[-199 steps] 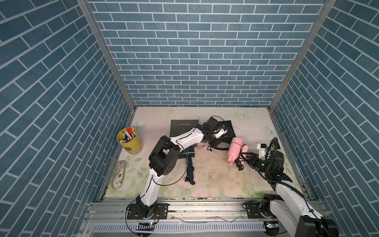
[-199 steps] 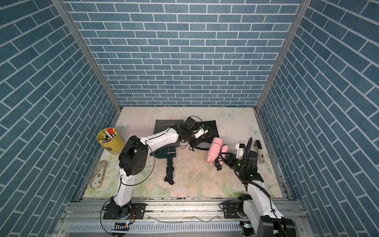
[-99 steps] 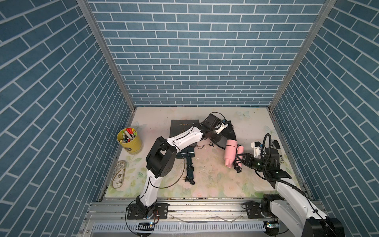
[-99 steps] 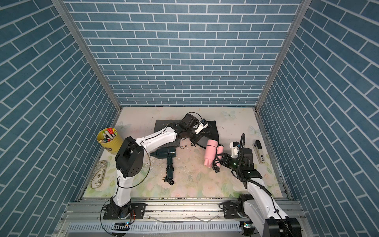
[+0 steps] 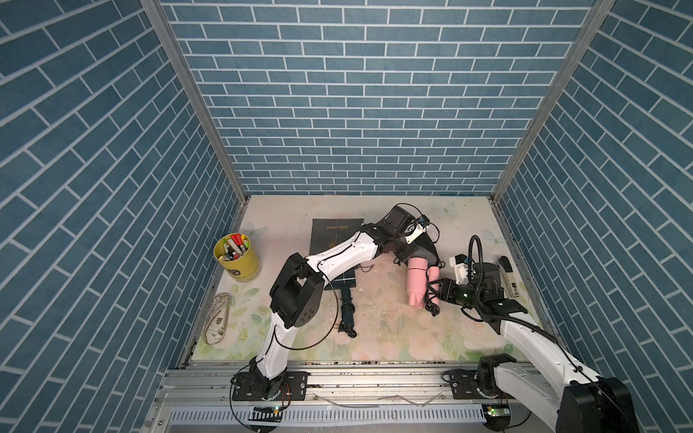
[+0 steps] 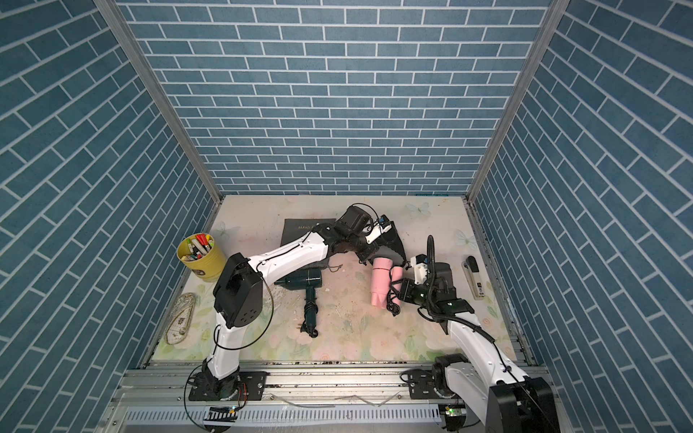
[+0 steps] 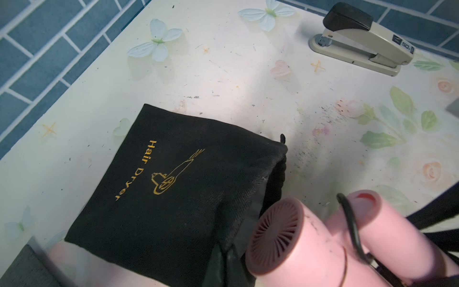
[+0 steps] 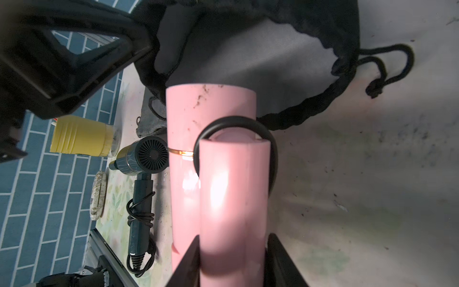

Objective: Pack away hair dryers
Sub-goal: Place the hair dryer in the drawstring bag.

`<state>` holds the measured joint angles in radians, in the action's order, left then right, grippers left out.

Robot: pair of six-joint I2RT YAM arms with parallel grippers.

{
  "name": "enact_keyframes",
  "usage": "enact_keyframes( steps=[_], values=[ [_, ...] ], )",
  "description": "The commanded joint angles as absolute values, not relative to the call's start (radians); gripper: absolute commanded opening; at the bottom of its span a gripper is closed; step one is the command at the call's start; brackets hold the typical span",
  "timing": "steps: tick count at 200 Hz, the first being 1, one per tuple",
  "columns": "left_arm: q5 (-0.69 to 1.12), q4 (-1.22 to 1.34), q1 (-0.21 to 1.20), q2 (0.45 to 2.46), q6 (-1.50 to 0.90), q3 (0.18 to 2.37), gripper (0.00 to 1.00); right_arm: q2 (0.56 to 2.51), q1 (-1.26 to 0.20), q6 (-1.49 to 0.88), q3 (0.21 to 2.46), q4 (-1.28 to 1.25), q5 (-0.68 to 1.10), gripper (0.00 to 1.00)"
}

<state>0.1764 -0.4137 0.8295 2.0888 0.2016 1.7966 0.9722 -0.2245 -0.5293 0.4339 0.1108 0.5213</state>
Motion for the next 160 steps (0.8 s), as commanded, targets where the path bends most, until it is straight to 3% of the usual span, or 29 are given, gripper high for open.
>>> enact_keyframes(
  steps=[1, 88, 160],
  values=[
    [0.141, -0.433, 0.863, 2.08, 0.257, 1.822, 0.0, 0.988, -0.234, -0.468, 0.496, 0.117, 0.51, 0.0],
    [0.142, -0.385, 0.919, 2.064, 0.286, 1.811, 0.0, 1.069, -0.244, -0.435, 0.554, 0.164, 0.483, 0.0],
    [0.183, -0.22, 0.931, 1.954, 0.286, 1.616, 0.0, 1.13, -0.242, -0.448, 0.585, 0.099, 0.552, 0.0]
  ],
)
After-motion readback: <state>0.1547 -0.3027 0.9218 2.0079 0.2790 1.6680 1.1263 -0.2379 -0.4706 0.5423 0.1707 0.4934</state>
